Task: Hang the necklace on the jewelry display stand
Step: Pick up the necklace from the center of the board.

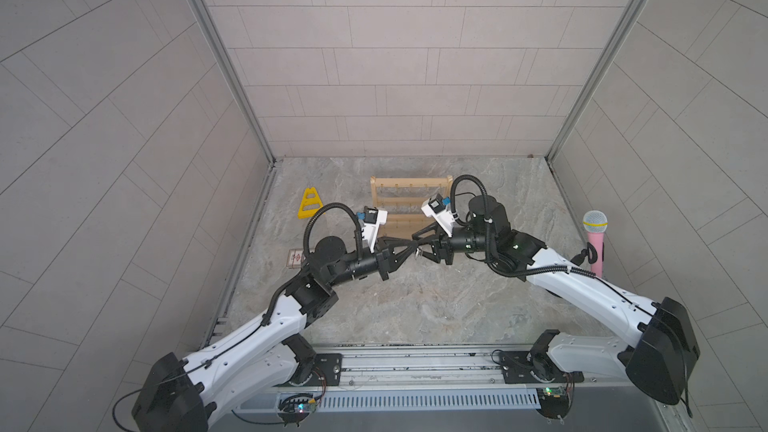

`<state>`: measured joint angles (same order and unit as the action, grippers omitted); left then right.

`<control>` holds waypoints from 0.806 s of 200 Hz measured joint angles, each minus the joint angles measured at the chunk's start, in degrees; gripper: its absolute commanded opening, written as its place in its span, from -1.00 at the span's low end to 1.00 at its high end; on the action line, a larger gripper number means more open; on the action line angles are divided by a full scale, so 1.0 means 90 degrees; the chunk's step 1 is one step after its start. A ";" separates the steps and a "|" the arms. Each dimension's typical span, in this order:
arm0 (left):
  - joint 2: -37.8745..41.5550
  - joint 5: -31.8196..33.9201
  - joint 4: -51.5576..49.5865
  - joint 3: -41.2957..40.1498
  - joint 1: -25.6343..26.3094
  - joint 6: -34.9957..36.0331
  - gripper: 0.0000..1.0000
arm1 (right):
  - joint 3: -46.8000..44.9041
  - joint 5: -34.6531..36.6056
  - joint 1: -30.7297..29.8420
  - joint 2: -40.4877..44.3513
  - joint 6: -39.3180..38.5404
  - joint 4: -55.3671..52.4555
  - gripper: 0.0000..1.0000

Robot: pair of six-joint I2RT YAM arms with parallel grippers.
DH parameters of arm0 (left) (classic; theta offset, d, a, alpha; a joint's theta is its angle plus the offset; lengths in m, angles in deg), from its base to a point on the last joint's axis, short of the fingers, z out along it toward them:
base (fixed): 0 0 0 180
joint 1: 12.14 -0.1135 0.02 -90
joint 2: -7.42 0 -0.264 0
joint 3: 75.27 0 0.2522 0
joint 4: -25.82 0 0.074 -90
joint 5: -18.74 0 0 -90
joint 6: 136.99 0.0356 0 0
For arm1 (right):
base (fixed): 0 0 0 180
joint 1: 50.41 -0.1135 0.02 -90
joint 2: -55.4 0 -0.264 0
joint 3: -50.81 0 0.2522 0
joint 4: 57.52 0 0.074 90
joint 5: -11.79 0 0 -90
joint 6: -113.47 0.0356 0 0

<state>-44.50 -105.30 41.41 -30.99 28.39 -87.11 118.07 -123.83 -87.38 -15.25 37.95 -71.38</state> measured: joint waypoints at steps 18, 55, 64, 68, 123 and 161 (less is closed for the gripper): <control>-0.0029 -0.0005 0.0085 0.0000 -0.0019 -0.0036 -0.83 | -0.0044 0.0005 0.0000 -0.0017 0.0051 0.0097 -0.02; -0.0097 -0.0039 0.0197 0.0000 -0.0044 -0.0165 -0.83 | -0.0126 0.0044 -0.0005 -0.0107 0.0148 0.0367 -0.01; -0.0112 -0.0046 0.0211 0.0000 -0.0046 -0.0187 -0.83 | -0.0134 0.0056 -0.0010 -0.0121 0.0168 0.0396 -0.01; -0.0117 -0.0046 0.0216 0.0000 -0.0046 -0.0197 -0.83 | -0.0141 0.0066 -0.0012 -0.0121 0.0185 0.0418 -0.02; -0.0182 -0.0044 0.0255 0.0024 -0.0095 -0.0287 -0.83 | -0.0163 0.0104 -0.0024 -0.0126 0.0301 0.0726 -0.28; -0.0219 -0.0046 0.0284 0.0024 -0.0180 -0.0374 -0.83 | -0.0238 0.0100 -0.0061 -0.0126 0.0379 0.1039 -0.54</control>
<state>-46.46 -105.72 43.96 -30.77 26.77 -90.47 115.92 -122.94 -87.93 -16.39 41.36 -62.02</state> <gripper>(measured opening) 0.086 0.272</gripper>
